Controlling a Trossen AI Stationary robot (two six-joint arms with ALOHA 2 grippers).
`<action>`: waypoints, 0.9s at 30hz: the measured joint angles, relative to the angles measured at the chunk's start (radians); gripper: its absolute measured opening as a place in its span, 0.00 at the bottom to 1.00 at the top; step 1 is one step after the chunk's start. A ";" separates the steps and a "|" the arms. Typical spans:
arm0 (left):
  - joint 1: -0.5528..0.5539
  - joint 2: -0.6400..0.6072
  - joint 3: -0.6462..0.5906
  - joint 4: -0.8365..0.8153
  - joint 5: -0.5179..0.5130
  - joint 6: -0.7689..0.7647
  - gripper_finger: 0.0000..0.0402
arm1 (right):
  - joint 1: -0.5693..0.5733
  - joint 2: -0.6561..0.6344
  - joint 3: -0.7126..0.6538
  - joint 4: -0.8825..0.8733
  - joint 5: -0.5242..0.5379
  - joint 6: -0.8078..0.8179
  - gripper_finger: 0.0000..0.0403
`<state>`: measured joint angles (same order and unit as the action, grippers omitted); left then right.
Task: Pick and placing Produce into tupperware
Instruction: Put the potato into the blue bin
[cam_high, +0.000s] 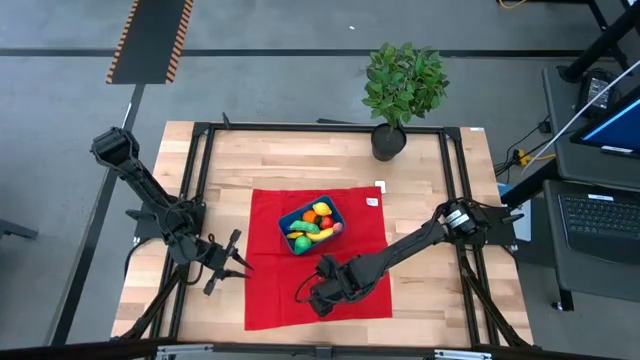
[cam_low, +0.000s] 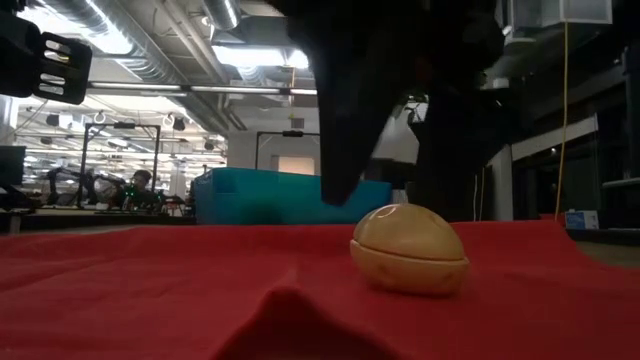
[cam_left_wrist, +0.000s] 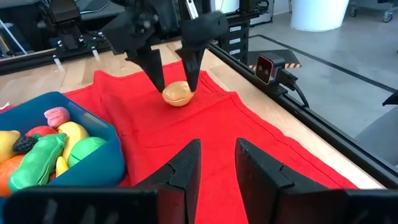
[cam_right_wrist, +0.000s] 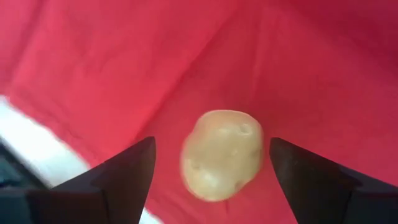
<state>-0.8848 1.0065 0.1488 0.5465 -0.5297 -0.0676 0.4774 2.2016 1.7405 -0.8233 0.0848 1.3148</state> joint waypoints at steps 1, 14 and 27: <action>0.000 0.000 0.000 0.000 0.000 0.000 0.22 | 0.000 0.006 0.000 -0.004 0.000 0.010 0.78; 0.000 0.000 0.000 -0.018 0.000 -0.001 0.15 | 0.000 0.038 0.000 0.022 -0.027 0.010 0.78; 0.000 0.000 0.000 -0.038 0.000 -0.001 0.09 | 0.000 0.038 0.000 0.019 -0.026 -0.009 0.70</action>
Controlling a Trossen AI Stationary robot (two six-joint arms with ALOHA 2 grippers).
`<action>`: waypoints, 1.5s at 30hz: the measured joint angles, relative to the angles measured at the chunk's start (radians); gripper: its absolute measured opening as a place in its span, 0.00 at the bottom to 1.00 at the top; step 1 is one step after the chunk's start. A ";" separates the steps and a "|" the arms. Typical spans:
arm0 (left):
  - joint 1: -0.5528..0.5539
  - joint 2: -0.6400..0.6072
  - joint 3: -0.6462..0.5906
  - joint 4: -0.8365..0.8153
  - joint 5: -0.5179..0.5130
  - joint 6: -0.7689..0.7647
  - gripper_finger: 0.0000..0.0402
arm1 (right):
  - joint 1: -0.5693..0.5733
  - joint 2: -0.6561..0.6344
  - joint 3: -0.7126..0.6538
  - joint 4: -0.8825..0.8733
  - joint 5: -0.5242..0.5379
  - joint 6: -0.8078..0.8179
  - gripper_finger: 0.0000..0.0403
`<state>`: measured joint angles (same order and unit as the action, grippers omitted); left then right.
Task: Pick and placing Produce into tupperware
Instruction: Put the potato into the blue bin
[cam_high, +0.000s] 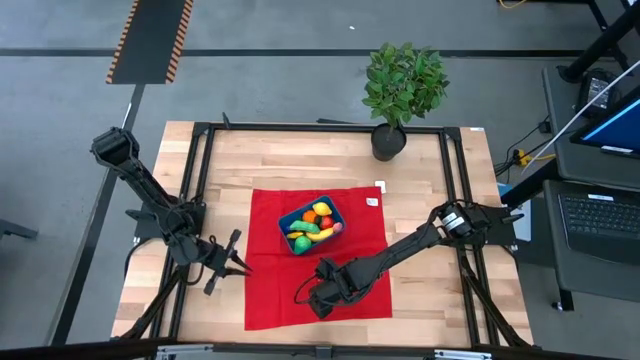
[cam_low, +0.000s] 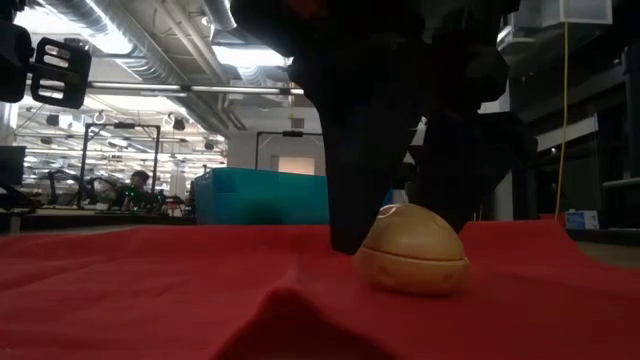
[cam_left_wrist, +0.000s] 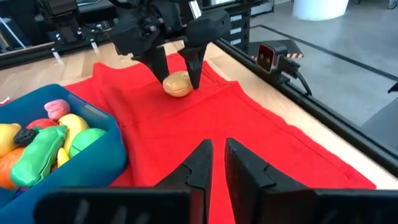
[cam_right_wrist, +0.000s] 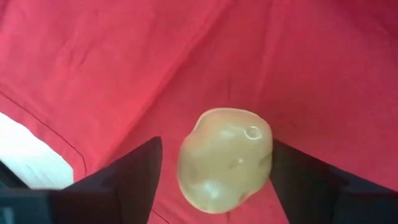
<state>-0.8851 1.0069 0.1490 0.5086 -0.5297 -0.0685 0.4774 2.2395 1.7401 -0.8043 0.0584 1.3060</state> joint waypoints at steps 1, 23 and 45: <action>0.000 0.000 0.000 -0.005 0.000 0.000 0.08 | 0.000 0.000 0.000 0.000 0.000 0.001 0.68; 0.000 0.000 0.000 -0.006 0.000 0.001 0.01 | -0.009 0.046 -0.007 -0.006 -0.032 0.037 0.57; 0.000 0.000 0.000 -0.007 0.000 0.000 0.14 | -0.011 0.060 0.073 -0.090 -0.035 -0.028 0.45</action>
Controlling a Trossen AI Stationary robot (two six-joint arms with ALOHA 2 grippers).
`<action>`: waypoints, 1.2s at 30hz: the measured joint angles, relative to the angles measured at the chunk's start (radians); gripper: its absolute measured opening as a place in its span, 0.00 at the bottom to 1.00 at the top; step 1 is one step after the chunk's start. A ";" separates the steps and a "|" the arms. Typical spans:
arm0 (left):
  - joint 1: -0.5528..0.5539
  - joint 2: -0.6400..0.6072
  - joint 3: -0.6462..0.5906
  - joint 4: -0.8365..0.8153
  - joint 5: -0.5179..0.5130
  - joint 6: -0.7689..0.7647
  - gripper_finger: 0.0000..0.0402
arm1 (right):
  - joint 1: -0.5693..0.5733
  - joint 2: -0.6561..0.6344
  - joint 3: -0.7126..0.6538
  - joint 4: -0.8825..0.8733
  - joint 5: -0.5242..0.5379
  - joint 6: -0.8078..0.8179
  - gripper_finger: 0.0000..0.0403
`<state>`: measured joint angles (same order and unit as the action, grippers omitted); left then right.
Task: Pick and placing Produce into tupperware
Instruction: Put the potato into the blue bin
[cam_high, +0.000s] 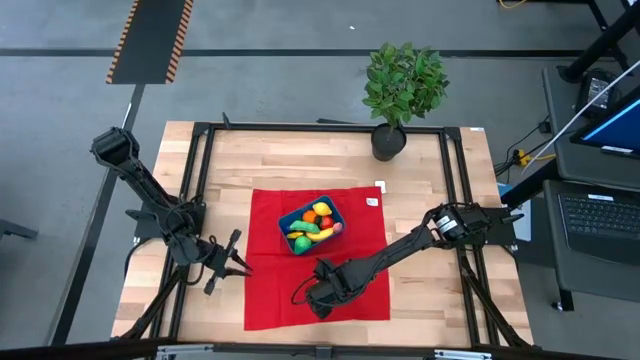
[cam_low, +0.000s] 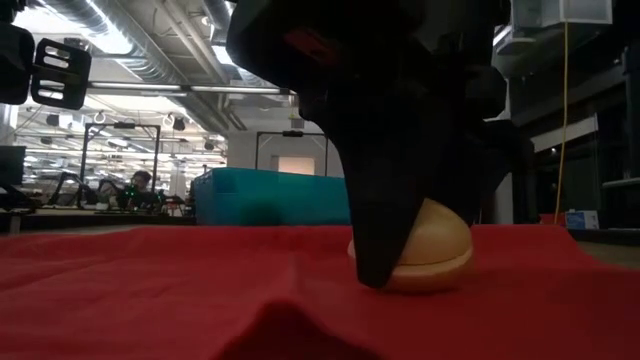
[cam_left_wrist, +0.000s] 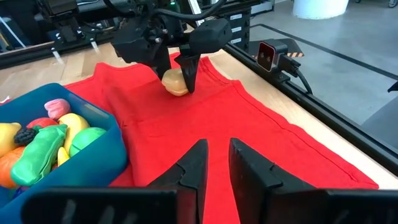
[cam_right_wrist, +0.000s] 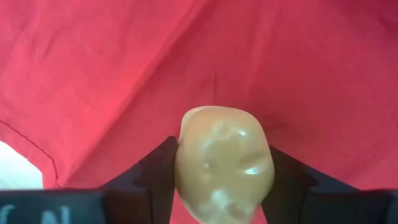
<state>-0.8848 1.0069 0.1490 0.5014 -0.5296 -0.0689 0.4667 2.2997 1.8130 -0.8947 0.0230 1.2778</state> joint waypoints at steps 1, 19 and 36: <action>0.000 0.000 0.000 0.000 0.000 0.000 0.15 | 0.000 0.000 0.000 0.002 -0.002 0.000 0.45; 0.000 0.000 0.000 0.000 0.000 -0.002 0.20 | -0.024 -0.048 0.002 0.008 -0.046 -0.060 0.43; 0.001 0.000 0.000 0.003 0.000 -0.008 0.11 | -0.057 -0.151 0.003 0.112 0.079 -0.457 0.43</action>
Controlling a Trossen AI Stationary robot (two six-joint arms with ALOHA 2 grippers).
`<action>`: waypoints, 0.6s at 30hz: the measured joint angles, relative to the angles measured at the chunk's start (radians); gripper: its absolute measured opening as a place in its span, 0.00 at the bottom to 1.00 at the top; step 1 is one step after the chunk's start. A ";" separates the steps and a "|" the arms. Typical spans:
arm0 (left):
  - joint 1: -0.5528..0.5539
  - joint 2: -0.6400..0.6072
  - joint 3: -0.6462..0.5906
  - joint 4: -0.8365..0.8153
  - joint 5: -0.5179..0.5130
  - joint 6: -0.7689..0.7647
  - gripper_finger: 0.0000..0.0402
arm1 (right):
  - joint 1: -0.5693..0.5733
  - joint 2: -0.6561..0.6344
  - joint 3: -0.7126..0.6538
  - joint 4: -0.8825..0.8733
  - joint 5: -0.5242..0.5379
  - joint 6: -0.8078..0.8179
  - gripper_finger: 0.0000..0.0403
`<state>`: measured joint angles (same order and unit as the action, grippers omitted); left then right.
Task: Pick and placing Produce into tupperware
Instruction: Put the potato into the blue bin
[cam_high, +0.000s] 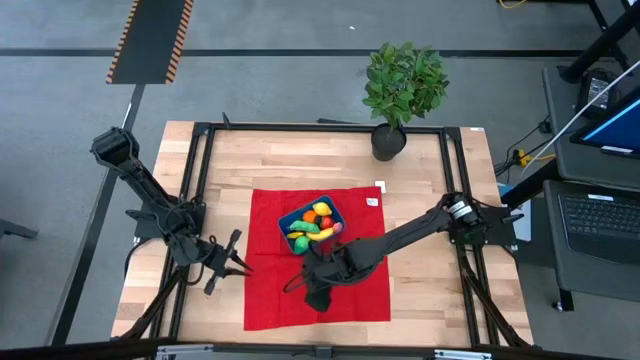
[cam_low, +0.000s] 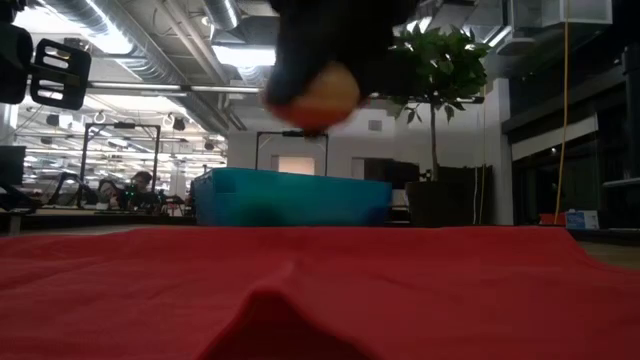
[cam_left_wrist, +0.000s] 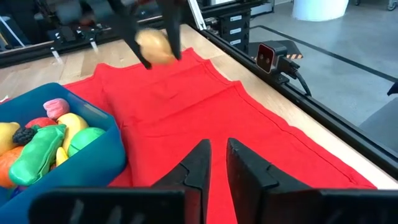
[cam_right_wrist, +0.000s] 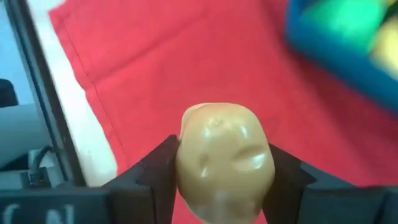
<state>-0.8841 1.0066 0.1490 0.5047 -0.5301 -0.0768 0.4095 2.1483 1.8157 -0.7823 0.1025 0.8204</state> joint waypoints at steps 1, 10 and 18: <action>0.000 0.000 0.000 0.001 0.000 0.000 0.10 | 0.000 -0.015 0.000 -0.006 0.020 -0.023 0.43; 0.000 0.000 0.000 0.006 0.000 -0.053 0.06 | 0.018 -0.077 0.000 -0.148 0.292 -0.130 0.43; 0.000 0.000 0.001 0.024 0.000 -0.053 0.02 | 0.041 -0.078 -0.149 -0.041 0.406 -0.045 0.43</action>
<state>-0.8841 1.0065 0.1497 0.5287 -0.5304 -0.1295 0.4509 2.0701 1.6671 -0.8230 0.5080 0.7757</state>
